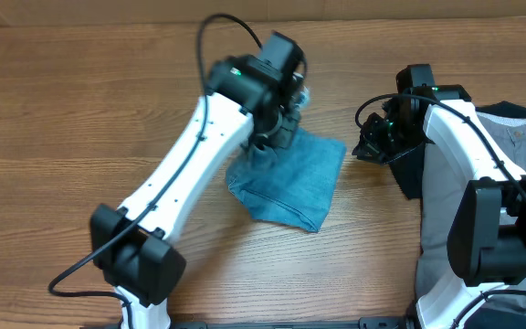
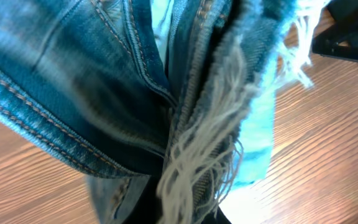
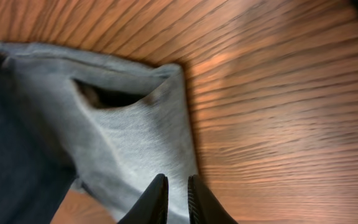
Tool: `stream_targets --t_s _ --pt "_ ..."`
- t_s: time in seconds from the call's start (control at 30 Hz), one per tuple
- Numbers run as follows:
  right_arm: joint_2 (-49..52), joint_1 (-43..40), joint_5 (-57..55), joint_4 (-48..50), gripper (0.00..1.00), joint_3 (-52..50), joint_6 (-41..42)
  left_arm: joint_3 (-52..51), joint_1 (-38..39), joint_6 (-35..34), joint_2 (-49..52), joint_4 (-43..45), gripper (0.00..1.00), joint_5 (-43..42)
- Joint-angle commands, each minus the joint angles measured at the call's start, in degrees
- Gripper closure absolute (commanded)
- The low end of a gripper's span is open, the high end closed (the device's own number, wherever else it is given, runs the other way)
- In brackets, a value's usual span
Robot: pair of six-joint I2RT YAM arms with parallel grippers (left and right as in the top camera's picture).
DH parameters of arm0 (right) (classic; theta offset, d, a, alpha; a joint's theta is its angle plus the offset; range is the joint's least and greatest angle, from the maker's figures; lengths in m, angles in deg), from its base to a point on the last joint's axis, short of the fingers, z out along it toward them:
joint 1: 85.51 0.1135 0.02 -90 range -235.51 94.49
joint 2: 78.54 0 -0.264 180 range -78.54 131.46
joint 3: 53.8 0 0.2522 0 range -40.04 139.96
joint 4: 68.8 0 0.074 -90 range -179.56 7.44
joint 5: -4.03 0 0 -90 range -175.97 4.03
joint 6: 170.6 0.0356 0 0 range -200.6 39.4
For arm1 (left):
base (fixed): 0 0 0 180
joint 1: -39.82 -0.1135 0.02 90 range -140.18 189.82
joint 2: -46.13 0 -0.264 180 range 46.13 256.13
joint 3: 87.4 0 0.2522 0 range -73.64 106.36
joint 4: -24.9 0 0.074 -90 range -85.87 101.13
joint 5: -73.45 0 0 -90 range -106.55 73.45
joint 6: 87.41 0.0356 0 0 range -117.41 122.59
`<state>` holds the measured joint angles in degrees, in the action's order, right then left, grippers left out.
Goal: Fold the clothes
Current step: 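Lift the jeans' left end with the left gripper and fold it rightward, then press and square the folded jeans bundle with both grippers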
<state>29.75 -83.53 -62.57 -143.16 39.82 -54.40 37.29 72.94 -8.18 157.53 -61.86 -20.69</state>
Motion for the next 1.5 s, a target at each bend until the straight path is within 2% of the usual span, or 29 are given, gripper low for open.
stream_targets --t_s 0.0,0.07,0.17,0.27,0.33,0.47,0.57,0.63,0.67,0.73,0.77,0.87,0.9,0.97,1.03,1.13,1.2,1.3,1.47 --pt "-0.15 0.13 -5.33 0.15 0.84 -0.02 -0.72 -5.16 3.48 -6.49 3.06 3.54 0.95 -3.17" --pt "-0.15 0.13 -7.63 -0.17 0.84 -0.02 -0.72 -6.82 4.96 -7.34 4.17 4.59 0.89 -3.17" --pt "-0.15 -0.26 -9.05 -0.20 0.83 -0.02 -0.72 -7.45 7.10 -7.89 6.10 4.68 0.87 -4.92" --pt "-0.15 -1.16 -9.01 -0.17 0.83 -0.02 -0.72 -7.39 8.52 -7.45 6.91 4.42 0.60 -6.67" --pt "-0.17 -1.86 -7.74 -0.22 0.84 0.00 -1.31 -6.32 8.61 -4.09 6.84 2.25 0.54 -7.76" --pt "-0.66 -2.93 4.15 -0.50 0.84 1.77 -13.25 3.13 4.81 -0.76 6.82 -8.00 0.48 -2.91" --pt "-2.32 -3.17 8.96 -1.49 0.81 4.07 -14.82 11.91 -0.04 -0.35 6.82 -12.98 0.37 0.20" --pt "-3.91 -2.67 13.16 -1.60 0.79 5.22 -16.52 15.80 -3.80 -0.35 6.82 -14.01 0.27 0.48" --pt "-4.76 -2.10 14.78 -1.60 0.78 5.60 -17.35 16.63 -5.51 -0.35 6.82 -13.97 0.25 0.07" --pt "-6.40 -0.33 16.00 -1.60 0.76 5.79 -17.49 16.70 -8.52 -0.35 6.84 -13.73 0.29 -1.44" --pt "-7.15 1.11 15.93 -1.73 0.75 5.79 -17.49 16.20 -10.14 -0.35 7.13 -13.75 0.36 -2.38" --pt "-7.65 6.43 15.69 -2.08 0.74 5.77 -17.42 12.68 -13.11 0.79 7.69 -12.83 0.47 -6.99" --pt "-7.04 9.42 14.19 -1.70 0.74 5.70 -16.70 10.12 -13.97 3.37 8.15 -11.43 0.52 -11.43" --pt "-5.86 13.22 8.92 -0.98 0.74 5.64 -13.62 6.12 -14.25 6.49 8.94 -8.98 0.55 -16.72" --pt "-3.93 17.22 0.04 -0.76 0.74 5.25 -9.09 1.33 -14.19 8.09 9.77 -6.58 0.57 -19.87" --pt "-0.63 20.87 -4.79 -0.46 0.75 3.10 -6.21 -5.01 -13.94 9.49 10.93 -3.54 0.66 -23.30" --pt "2.01 21.68 -5.20 -1.36 0.74 0.81 -4.81 -8.50 -13.99 10.86 11.74 -1.92 0.66 -24.50" --pt "6.12 21.49 -7.67 -5.27 0.75 -3.04 1.01 -11.43 -14.08 13.00 12.07 -0.83 0.51 -24.39" --pt "10.82 20.46 -9.22 -4.72 0.75 -8.44 2.34 -12.24 -14.19 14.05 12.04 0.46 0.39 -24.24"
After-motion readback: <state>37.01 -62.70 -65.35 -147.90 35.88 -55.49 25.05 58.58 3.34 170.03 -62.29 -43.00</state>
